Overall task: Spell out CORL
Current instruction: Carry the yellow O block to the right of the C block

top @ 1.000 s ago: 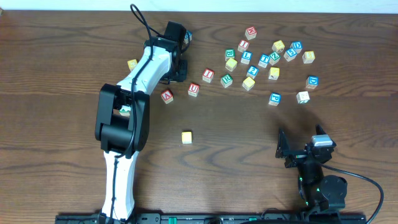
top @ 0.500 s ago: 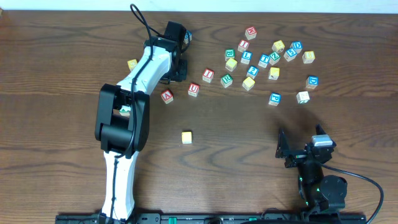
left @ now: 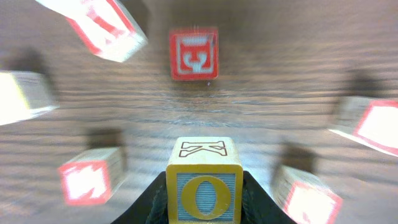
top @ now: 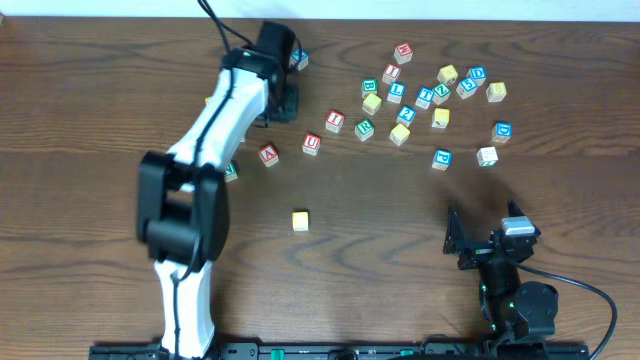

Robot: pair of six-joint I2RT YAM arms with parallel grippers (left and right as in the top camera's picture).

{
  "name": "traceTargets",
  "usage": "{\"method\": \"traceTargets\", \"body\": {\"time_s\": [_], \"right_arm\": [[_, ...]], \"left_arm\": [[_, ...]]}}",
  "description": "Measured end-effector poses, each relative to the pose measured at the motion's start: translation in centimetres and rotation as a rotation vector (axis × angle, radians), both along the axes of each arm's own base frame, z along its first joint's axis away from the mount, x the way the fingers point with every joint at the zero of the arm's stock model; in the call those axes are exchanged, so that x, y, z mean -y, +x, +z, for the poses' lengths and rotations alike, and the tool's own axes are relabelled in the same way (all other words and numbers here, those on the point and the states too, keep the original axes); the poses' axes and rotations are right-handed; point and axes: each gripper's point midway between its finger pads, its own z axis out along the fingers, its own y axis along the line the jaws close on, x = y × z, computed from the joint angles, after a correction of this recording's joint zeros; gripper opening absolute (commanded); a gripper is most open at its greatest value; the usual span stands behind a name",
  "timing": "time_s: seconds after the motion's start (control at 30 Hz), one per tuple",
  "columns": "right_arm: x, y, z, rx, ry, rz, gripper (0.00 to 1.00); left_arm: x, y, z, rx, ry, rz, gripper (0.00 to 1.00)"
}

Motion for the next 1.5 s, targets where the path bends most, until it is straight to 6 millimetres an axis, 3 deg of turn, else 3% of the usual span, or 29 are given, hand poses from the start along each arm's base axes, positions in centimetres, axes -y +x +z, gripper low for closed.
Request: {"method": "traceTargets", "body": {"time_s": [0.13,0.23,0.4,0.5,0.6,0.73,0.93,1.17,1.27,1.37,1.5], "right_arm": [[0.0,0.0,0.0,0.000,0.000,0.000,0.99],[0.0,0.0,0.0,0.000,0.000,0.000,0.99],[0.0,0.0,0.0,0.000,0.000,0.000,0.99],[0.0,0.0,0.0,-0.001,0.000,0.000,0.99],[0.0,0.0,0.0,0.000,0.000,0.000,0.99],[0.0,0.0,0.0,0.000,0.000,0.000,0.99],[0.0,0.0,0.0,0.000,0.000,0.000,0.99],[0.0,0.0,0.0,0.000,0.000,0.000,0.99],[0.0,0.0,0.0,0.000,0.000,0.000,0.99],[0.0,0.0,0.0,0.000,0.000,0.000,0.99],[0.0,0.0,0.0,0.000,0.000,0.000,0.99]], "left_arm": [[-0.6,-2.1,9.8,0.146,-0.044,0.004,0.19],[-1.3,-5.4,14.3,0.168,-0.059,0.018,0.15],[-0.5,-9.7,16.8,0.153,-0.059,0.011,0.09],[0.9,-12.7,17.1,0.160,-0.035,-0.006,0.08],[2.2,-15.9,16.1,0.182,-0.021,-0.021,0.08],[4.1,-19.3,13.4,0.209,-0.057,-0.037,0.08],[6.1,-21.6,5.8,0.153,-0.093,-0.001,0.09],[7.5,-21.0,1.5,0.072,-0.078,0.036,0.12],[8.2,-20.6,-1.7,0.017,-0.042,0.039,0.12],[8.6,-20.6,-3.0,-0.006,-0.038,0.036,0.12],[8.9,-20.4,-2.9,-0.002,-0.054,0.033,0.12]]}}
